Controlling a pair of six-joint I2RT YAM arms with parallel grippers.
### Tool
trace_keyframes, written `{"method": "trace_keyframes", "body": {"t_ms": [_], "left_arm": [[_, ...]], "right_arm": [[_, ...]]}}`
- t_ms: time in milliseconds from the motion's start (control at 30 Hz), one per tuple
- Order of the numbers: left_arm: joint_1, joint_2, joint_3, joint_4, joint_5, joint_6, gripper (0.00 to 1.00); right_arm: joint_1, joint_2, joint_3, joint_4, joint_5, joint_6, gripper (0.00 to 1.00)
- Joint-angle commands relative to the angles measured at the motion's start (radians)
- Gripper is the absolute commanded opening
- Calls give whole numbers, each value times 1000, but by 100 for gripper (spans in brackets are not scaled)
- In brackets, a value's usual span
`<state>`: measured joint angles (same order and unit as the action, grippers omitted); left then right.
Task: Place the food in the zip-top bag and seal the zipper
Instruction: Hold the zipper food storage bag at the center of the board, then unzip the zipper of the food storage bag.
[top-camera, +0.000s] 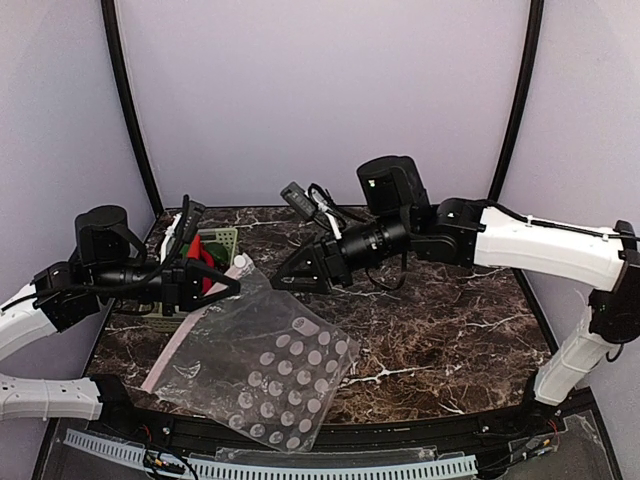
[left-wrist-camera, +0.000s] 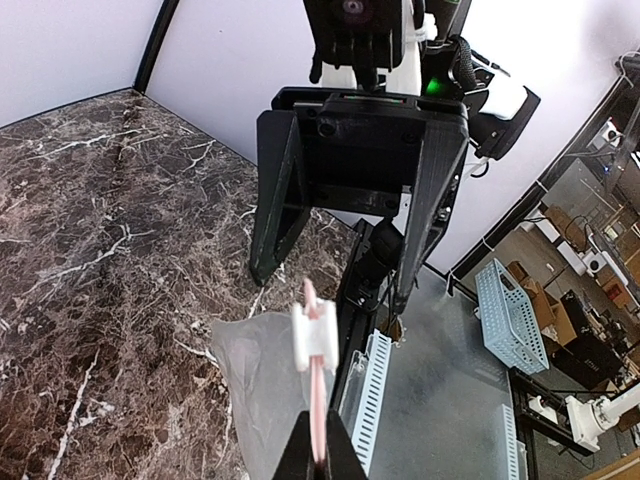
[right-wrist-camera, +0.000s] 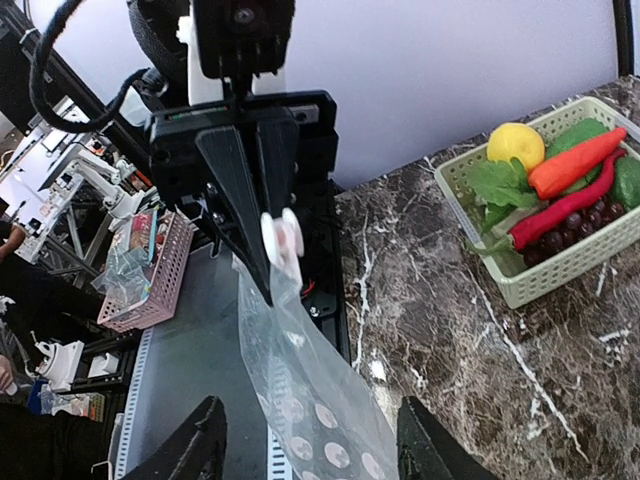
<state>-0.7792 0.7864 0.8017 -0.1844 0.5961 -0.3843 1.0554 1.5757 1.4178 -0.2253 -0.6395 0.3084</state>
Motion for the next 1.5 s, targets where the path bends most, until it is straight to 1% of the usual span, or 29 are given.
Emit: {"method": "trace_keyframes", "body": {"t_ms": [0, 133, 200, 433, 567, 667, 700, 733, 767, 800, 833, 867, 900, 967, 1033, 1067, 1133, 1167, 1233, 1267, 1333, 1400, 1467], "left_arm": [[-4, -1, 8, -35, 25, 17, 1], [-3, 2, 11, -36, 25, 16, 1], [-3, 4, 11, -31, 28, 14, 1], [-4, 21, 13, -19, 36, 9, 1], [-5, 25, 19, -20, 31, 13, 1], [-4, 27, 22, -25, 28, 17, 1], [-4, 27, 22, -27, 26, 18, 2], [-3, 27, 22, -28, 18, 19, 6], [-4, 27, 22, -29, 15, 18, 19], [-3, 27, 24, -29, 11, 18, 26], [-3, 29, 28, -31, 10, 19, 42], [-2, 29, 33, -34, 9, 20, 49], [-2, 33, 44, -38, 9, 21, 60], [-2, 37, 66, -47, 8, 27, 67], [-4, 40, 88, -54, 2, 30, 69], [-3, 43, 99, -54, -1, 30, 69], [-3, 55, 114, -52, 4, 28, 65], [-3, 60, 118, -49, 7, 25, 59], [-2, 75, 130, -41, 23, 19, 53], [-3, 83, 136, -36, 30, 16, 52], [-3, 91, 142, -26, 35, 11, 43], [-3, 96, 147, -17, 39, 9, 38], [-3, 99, 150, -13, 44, 7, 36]], "right_arm": [[17, 49, 81, 86, -64, -19, 53], [26, 85, 102, 108, -84, -15, 46], [27, 96, 101, 125, -97, -8, 41], [37, 134, 101, 206, -137, 23, 30], [41, 151, 103, 216, -144, 28, 16], [40, 151, 97, 220, -136, 32, 0], [41, 151, 96, 221, -134, 32, 0], [41, 152, 98, 221, -136, 33, 0], [41, 150, 100, 221, -137, 32, 0], [41, 151, 102, 219, -139, 31, 0], [41, 152, 104, 219, -141, 30, 0], [41, 152, 104, 217, -142, 30, 0], [41, 153, 104, 214, -143, 28, 0], [41, 152, 104, 207, -144, 25, 0], [41, 147, 100, 201, -147, 23, 0], [41, 145, 97, 199, -149, 22, 0], [41, 141, 96, 191, -152, 21, 0], [41, 138, 94, 188, -152, 20, 0], [41, 133, 90, 180, -152, 17, 0], [41, 130, 90, 177, -152, 15, 0], [41, 127, 86, 171, -149, 12, 0], [41, 124, 86, 170, -148, 11, 0], [41, 122, 84, 169, -146, 11, 0]]}}
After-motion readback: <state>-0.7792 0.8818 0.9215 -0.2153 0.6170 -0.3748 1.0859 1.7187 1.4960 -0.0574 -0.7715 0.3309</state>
